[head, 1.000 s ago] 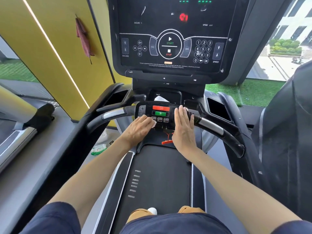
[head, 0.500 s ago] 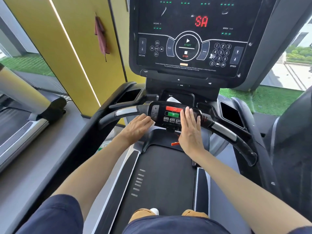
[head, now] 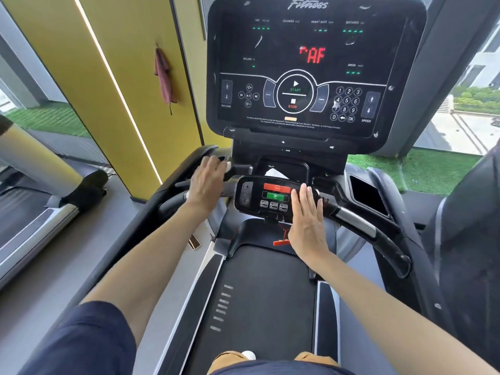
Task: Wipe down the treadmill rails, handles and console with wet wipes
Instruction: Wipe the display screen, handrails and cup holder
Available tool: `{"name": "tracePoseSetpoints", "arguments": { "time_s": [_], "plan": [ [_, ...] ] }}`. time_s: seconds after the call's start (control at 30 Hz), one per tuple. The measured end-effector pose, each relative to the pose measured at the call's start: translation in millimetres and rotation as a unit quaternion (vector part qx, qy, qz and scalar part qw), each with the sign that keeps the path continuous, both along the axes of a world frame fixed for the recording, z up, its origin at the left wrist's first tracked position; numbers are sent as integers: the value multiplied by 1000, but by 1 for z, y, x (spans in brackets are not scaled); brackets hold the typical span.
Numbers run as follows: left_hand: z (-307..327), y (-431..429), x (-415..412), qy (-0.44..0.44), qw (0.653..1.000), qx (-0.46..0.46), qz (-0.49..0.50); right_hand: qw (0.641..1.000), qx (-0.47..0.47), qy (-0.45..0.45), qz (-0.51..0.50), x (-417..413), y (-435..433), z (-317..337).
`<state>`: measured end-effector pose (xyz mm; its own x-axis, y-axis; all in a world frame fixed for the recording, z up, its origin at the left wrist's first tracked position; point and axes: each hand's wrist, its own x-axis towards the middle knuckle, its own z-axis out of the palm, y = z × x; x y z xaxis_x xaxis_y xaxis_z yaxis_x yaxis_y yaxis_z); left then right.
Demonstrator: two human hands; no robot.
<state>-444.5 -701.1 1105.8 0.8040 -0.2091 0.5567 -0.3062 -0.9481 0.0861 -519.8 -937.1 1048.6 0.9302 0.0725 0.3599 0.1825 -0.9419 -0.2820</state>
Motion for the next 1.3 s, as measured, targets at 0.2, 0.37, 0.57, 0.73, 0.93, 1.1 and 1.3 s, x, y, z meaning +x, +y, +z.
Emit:
{"name": "tracePoseSetpoints", "arguments": {
  "time_s": [0.2, 0.37, 0.57, 0.73, 0.93, 1.1, 1.3],
  "plan": [
    [-58, -46, -34, 48, 992, -90, -72, 999, 30, 16, 9, -3, -5, -6],
    [-69, -28, -53, 58, 974, -9, -219, 997, 73, -13, 16, -5, -13, -12],
    [-34, -54, -17, -30, 979, -200, 18, 995, 79, -46, 31, -4, -17, -10],
    [-83, -85, -56, 52, 961, 17, -271, 993, 91, -63, 40, -3, -34, -6],
    [-15, -85, -8, -65, 983, -165, -51, 992, 89, -85, 2, 2, -69, -10],
    [-44, -140, -31, 11, 989, -122, -83, 992, 115, -57, -18, -3, -94, -20],
    [-48, -197, -56, 42, 969, -112, -218, 986, 138, -51, -84, -10, -126, -33]
  ]
}}
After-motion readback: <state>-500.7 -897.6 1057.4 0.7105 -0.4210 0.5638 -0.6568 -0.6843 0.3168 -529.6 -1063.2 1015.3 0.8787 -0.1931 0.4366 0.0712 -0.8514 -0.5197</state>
